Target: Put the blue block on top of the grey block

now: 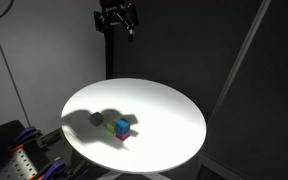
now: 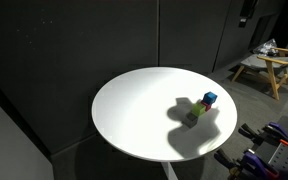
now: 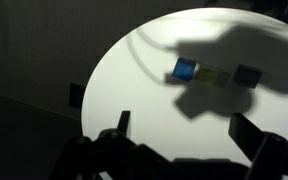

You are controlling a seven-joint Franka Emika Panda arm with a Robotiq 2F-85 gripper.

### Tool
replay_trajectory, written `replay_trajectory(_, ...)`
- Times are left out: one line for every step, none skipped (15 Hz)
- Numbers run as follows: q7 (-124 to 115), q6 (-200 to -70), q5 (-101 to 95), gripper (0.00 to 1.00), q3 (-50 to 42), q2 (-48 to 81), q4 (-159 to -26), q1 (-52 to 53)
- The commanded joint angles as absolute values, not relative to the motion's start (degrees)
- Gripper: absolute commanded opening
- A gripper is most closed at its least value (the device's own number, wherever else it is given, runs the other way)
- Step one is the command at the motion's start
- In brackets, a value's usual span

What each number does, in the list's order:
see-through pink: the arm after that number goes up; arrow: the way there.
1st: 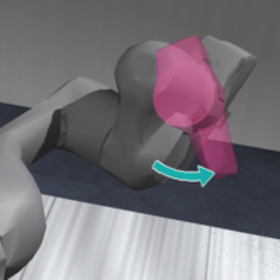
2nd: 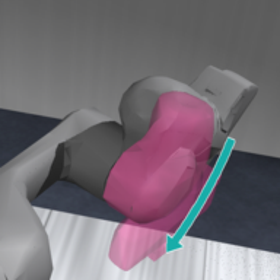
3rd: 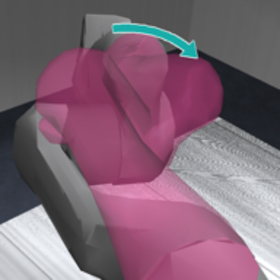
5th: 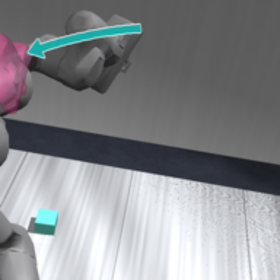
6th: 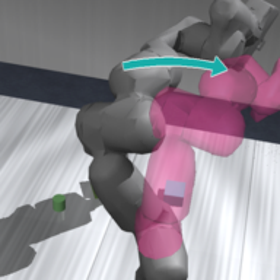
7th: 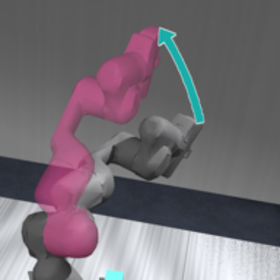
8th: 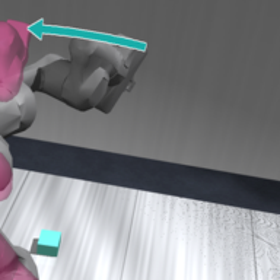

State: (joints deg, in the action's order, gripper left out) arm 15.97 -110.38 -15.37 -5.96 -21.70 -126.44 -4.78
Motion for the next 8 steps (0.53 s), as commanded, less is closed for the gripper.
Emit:
replay_trajectory(15.6, -110.6, -15.2, 1.0, -6.2, -21.0, -125.9, -4.5)
replay_trajectory(15.6, -110.6, -15.1, 1.0, -6.3, -20.7, -125.7, -4.4)
replay_trajectory(15.8, -110.5, -14.6, 1.0, -6.4, -20.2, -125.3, -4.3)
replay_trajectory(16.0, -110.7, -14.4, 1.0, -6.4, -19.9, -125.0, -4.3)
replay_trajectory(16.1, -110.7, -14.0, 1.0, -6.5, -19.3, -124.5, -4.2)
replay_trajectory(16.4, -110.8, -13.4, 1.0, -6.7, -18.8, -124.0, -4.1)
replay_trajectory(16.6, -111.2, -12.6, 1.0, -6.8, -18.3, -123.6, -4.0)
replay_trajectory(16.9, -111.6, -11.6, 1.0, -7.0, -17.8, -123.2, -3.8)
